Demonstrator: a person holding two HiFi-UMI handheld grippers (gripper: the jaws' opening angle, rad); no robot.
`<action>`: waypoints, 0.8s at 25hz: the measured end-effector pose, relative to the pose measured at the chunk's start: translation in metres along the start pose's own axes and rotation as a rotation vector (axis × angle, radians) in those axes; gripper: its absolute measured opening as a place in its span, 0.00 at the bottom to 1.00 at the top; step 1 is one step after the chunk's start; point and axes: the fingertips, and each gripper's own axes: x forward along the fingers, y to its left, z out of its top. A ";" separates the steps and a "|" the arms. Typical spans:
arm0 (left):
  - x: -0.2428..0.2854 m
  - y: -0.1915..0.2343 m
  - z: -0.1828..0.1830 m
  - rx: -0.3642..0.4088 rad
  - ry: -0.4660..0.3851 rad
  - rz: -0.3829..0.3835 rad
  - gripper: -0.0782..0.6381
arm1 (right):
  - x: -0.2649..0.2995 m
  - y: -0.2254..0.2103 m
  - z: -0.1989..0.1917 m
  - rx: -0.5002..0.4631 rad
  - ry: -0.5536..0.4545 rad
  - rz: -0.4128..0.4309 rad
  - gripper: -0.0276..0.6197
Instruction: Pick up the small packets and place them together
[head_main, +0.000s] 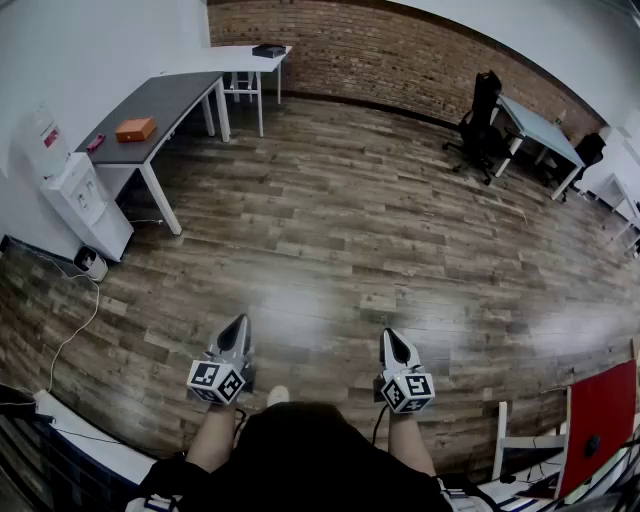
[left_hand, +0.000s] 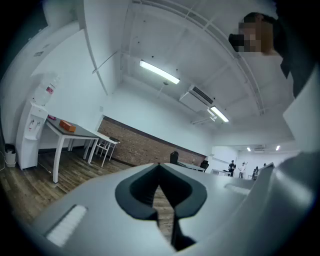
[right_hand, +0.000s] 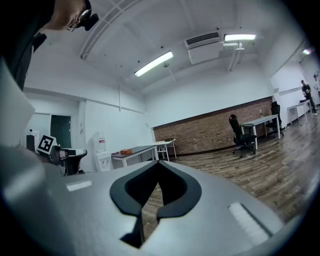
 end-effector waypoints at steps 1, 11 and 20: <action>-0.002 -0.002 0.000 -0.003 0.000 -0.003 0.11 | -0.002 0.000 -0.001 0.002 0.001 0.002 0.04; -0.013 0.003 0.002 0.025 0.036 0.016 0.11 | 0.000 0.005 -0.019 0.028 0.041 0.028 0.04; 0.001 0.049 0.020 0.015 -0.008 0.001 0.11 | 0.040 0.024 -0.007 0.021 0.030 0.028 0.05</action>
